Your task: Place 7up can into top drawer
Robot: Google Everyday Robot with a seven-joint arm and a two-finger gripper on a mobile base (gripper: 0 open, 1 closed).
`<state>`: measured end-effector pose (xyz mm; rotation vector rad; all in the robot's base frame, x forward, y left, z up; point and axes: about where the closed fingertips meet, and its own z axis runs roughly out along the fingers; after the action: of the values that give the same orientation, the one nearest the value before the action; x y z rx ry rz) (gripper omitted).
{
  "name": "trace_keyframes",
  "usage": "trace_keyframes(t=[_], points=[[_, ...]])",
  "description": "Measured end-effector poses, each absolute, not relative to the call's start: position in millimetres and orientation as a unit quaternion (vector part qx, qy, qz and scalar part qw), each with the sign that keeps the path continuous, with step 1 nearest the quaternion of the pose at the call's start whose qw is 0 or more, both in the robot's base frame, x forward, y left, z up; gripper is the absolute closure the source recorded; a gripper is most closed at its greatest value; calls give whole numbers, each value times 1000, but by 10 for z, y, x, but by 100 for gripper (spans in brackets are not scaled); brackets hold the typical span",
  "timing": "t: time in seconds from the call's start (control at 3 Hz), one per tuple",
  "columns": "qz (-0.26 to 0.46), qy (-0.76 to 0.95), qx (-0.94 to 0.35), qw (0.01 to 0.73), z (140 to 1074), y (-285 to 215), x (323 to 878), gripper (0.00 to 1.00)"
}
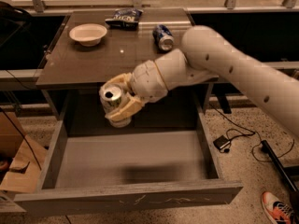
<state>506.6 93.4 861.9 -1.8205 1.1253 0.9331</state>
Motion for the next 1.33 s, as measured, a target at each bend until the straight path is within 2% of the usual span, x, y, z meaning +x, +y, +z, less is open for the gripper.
trace_keyframes(t=[0.33, 0.67, 1.0, 1.33], points=[[414, 467, -686, 375, 8003, 960, 4841, 100], [437, 483, -658, 378, 7597, 982, 4866, 100], [408, 470, -658, 423, 7763, 1030, 5086, 83], [402, 463, -647, 453, 7813, 1125, 5255, 59]])
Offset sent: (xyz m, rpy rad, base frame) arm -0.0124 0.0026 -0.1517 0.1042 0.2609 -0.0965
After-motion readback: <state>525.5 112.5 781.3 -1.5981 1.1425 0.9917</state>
